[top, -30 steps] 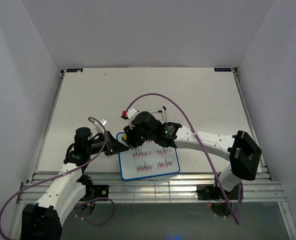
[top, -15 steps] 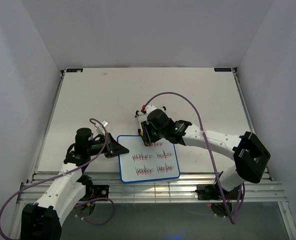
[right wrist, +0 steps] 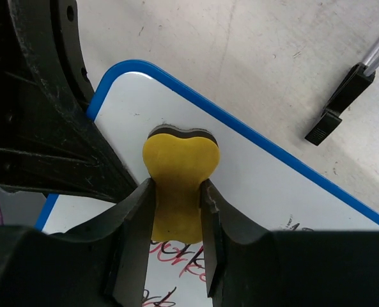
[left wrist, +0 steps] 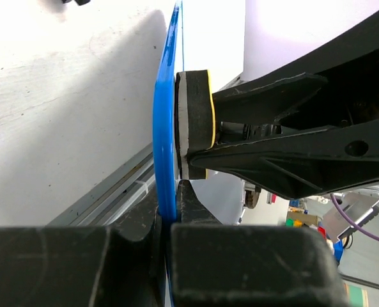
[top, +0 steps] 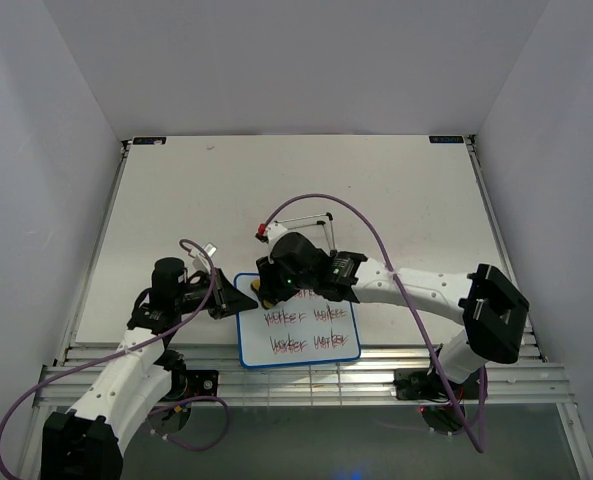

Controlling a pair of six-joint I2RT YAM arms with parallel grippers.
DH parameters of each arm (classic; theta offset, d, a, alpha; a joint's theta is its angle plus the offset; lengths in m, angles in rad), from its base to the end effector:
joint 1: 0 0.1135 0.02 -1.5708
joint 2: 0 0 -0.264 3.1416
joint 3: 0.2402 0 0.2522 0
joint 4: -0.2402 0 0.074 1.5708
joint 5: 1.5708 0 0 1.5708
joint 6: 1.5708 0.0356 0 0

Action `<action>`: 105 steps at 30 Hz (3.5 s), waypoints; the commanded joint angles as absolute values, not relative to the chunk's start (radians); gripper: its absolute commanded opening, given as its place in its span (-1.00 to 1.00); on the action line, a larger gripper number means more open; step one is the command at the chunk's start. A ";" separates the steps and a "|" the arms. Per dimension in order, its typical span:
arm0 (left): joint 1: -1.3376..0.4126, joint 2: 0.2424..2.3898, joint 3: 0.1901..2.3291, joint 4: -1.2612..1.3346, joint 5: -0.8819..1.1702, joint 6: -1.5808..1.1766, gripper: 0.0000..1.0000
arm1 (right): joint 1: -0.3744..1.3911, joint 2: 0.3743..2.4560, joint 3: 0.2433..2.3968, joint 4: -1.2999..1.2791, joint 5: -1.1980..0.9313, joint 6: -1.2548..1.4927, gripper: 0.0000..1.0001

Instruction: Erase the whiteboard

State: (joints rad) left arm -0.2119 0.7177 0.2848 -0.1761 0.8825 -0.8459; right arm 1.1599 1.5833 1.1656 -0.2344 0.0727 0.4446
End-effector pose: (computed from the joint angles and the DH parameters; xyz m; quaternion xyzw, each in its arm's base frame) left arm 0.1388 -0.0580 0.1836 -0.0622 0.8233 -0.5379 0.1701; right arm 0.1456 0.3277 0.2665 -0.2985 0.8447 0.2959 0.3314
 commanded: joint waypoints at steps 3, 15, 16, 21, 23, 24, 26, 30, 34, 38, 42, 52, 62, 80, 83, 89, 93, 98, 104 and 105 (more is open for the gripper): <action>-0.226 0.690 0.365 -0.092 0.887 -0.778 -1.00 | 1.094 1.527 0.984 -0.238 0.023 0.492 -0.79; -0.225 0.660 0.371 -0.167 0.854 -0.739 -1.00 | 0.767 1.290 0.589 -0.219 -0.057 0.462 -0.80; -0.225 0.657 0.367 -0.167 0.853 -0.741 -1.00 | 0.767 1.299 0.592 -0.224 -0.063 0.456 -0.80; -0.225 0.657 0.367 -0.161 0.850 -0.741 -1.00 | 0.788 1.347 0.670 -0.221 -0.133 0.451 -0.82; -0.225 0.652 0.367 -0.163 0.851 -0.738 -1.00 | 0.808 1.361 0.707 -0.222 -0.137 0.457 -0.82; -0.225 0.652 0.365 -0.163 0.853 -0.738 -1.00 | 0.833 1.370 0.728 -0.224 -0.140 0.460 -0.82; -0.225 0.657 0.364 -0.160 0.857 -0.735 -1.00 | 0.862 1.405 0.807 -0.232 -0.150 0.460 -0.82; -0.225 0.666 0.359 -0.149 0.865 -0.738 -1.00 | 0.957 1.491 0.952 -0.256 -0.152 0.460 -0.81; -0.227 0.667 0.354 -0.138 0.864 -0.742 -1.00 | 1.025 1.584 1.083 -0.265 -0.164 0.462 -0.82; -0.227 0.657 0.351 -0.149 0.835 -0.753 -1.00 | 1.042 1.651 1.144 -0.267 -0.167 0.463 -0.82; -0.225 0.657 0.350 -0.163 0.818 -0.756 -1.00 | 0.983 1.634 1.077 -0.268 -0.163 0.457 -0.82; -0.225 0.632 0.345 -0.193 0.741 -0.767 -1.00 | 0.743 1.448 0.764 -0.264 -0.155 0.403 -0.85; -0.225 0.667 0.319 -0.204 0.654 -0.792 -1.00 | 0.751 1.361 0.713 -0.250 -0.189 0.431 -0.85; -0.226 0.667 0.264 -0.138 0.621 -0.838 -1.00 | 1.296 1.598 1.175 -0.339 -0.025 0.548 -0.84; -0.225 0.684 0.256 -0.109 0.658 -0.841 -1.00 | 1.296 1.609 1.166 -0.347 0.001 0.551 -0.85; -0.226 0.693 0.256 -0.107 0.680 -0.827 -1.00 | 1.220 1.563 1.074 -0.380 0.069 0.554 -0.85; -0.225 0.689 0.261 -0.109 0.687 -0.824 -1.00 | 1.126 1.452 0.911 -0.383 0.084 0.554 -0.85; -0.227 0.686 0.262 -0.117 0.680 -0.830 -1.00 | 0.971 1.353 0.757 -0.371 0.025 0.512 -0.85; -0.225 0.657 0.271 -0.158 0.664 -0.825 -1.00 | 0.816 1.232 0.603 -0.334 -0.075 0.476 -0.85; -0.225 0.654 0.272 -0.167 0.661 -0.827 -1.00 | 0.812 1.215 0.603 -0.336 -0.078 0.472 -0.85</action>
